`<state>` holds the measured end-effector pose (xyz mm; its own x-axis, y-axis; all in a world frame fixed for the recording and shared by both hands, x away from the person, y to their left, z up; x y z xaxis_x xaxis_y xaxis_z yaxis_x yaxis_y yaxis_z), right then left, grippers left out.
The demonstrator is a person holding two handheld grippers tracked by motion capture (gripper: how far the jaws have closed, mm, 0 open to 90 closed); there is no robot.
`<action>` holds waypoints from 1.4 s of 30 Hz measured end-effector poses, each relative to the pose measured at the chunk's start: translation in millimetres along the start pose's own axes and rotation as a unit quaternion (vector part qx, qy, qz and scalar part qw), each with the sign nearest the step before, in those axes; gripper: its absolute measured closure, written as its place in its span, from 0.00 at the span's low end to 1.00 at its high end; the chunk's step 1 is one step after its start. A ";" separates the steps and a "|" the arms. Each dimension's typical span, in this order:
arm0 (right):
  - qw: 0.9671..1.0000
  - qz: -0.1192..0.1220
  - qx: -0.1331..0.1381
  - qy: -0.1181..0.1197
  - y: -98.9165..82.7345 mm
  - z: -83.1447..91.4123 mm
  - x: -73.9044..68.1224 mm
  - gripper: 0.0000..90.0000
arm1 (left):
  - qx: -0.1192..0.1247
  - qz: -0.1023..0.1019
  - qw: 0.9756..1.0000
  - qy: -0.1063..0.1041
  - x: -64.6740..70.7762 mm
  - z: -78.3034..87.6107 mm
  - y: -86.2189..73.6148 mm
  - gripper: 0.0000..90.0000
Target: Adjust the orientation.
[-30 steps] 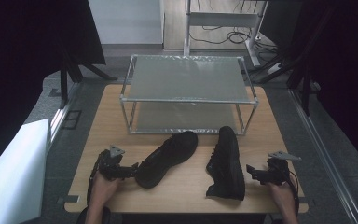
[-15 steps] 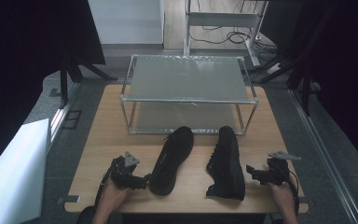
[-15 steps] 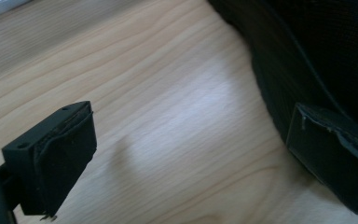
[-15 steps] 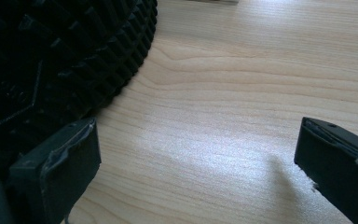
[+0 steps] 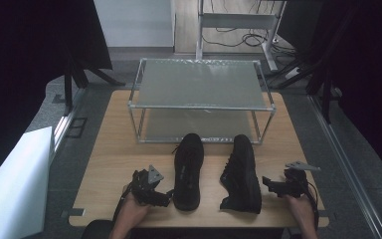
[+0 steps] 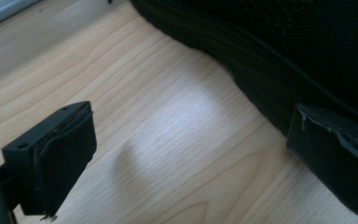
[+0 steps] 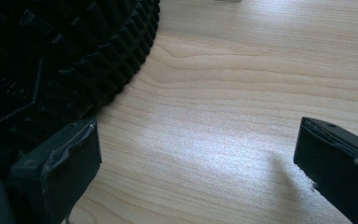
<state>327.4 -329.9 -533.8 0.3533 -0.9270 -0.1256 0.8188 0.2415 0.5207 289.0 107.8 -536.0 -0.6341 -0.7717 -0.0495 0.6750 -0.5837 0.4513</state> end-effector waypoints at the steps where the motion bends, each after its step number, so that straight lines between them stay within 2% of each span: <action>1: 1.000 0.000 0.000 0.000 0.0 0.0 0.0 0.01 | 0.001 -0.001 1.000 -0.001 2.0 -0.7 1.0 0.01; 6: 1.000 0.003 -0.002 0.001 0.0 -0.5 -0.5 0.01 | 0.000 -0.010 1.000 -0.001 10.8 -5.5 5.2 0.01; 9: 1.000 0.003 -0.003 0.001 -0.2 -0.6 -0.4 0.01 | -0.007 -0.012 1.000 0.003 10.9 -6.6 6.0 0.00; 15: 1.000 0.000 0.000 0.003 -0.2 0.2 0.6 0.01 | -0.005 0.008 1.000 0.009 2.6 -3.6 4.0 0.00; 16: 1.000 0.000 0.001 0.004 -0.2 0.7 0.8 0.01 | -0.006 0.017 1.000 0.014 -2.3 -2.4 1.8 0.00; 23: 1.000 -0.001 0.002 0.006 -0.2 2.7 0.8 0.01 | 0.002 0.045 0.999 0.020 -16.9 3.4 -4.0 0.00; 28: 1.000 -0.003 0.012 0.006 3.1 11.1 1.3 0.00 | -0.005 0.063 0.998 0.022 -25.5 0.4 -8.2 0.00; 33: 1.000 -0.002 0.018 0.006 6.0 17.6 -0.4 0.00 | -0.005 0.067 0.997 0.023 -27.8 0.9 -8.9 0.00; 42: 0.999 0.023 0.024 0.003 18.3 41.1 -11.5 0.00 | -0.008 0.062 0.998 0.023 -25.1 -1.4 -7.4 0.00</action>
<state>319.7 -326.6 -488.1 0.3926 -0.9135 -0.1066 0.7795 0.2690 0.5657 300.5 131.1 -539.3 -0.5283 -0.8483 -0.0356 0.7528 -0.4874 0.4423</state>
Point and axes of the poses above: each handheld gripper's, and its own axes: z roughly backward along the jaws, y roughly out of its top, x roughly to its right, the point moved 4 cm from there along -z, roughly forward along the jaws, and after that the axes turned 15 degrees about -x, right-handed, at the moved point
